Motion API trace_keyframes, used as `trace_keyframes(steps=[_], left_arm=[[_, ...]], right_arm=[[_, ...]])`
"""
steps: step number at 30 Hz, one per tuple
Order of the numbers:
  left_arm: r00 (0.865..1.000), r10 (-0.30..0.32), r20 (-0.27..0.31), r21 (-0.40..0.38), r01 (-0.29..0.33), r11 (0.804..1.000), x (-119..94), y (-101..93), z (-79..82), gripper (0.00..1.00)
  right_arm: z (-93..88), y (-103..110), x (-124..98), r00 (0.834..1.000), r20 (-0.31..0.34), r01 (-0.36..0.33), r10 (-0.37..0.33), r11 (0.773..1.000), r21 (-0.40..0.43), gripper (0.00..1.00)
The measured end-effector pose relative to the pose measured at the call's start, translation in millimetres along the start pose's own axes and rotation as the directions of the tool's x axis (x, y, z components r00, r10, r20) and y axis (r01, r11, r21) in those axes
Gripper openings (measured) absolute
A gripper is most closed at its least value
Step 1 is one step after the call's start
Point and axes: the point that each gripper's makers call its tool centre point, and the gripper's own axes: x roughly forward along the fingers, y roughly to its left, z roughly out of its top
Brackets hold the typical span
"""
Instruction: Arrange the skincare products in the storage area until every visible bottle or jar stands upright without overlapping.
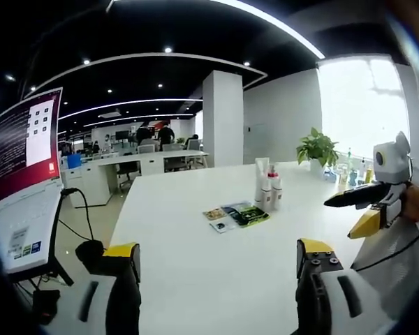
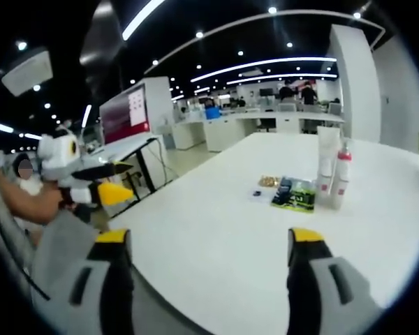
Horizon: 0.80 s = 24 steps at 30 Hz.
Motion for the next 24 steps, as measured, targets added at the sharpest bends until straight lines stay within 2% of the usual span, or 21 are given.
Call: trace_keyframes(steps=[11,24], left_arm=[[1.000,-0.006,-0.009,-0.002,0.006,1.000,0.3,0.1,-2.5,0.95],[1.000,0.002,-0.007,0.008,-0.002,1.000,-1.3,2.3,-2.4,0.95]], right_arm=[[-5.1,-2.3,2.3,0.999,-0.031,0.015,-0.015,1.000,-0.001,0.90],[-8.7,5.3,4.8,0.998,-0.054,-0.014,0.014,1.000,-0.001,0.90]])
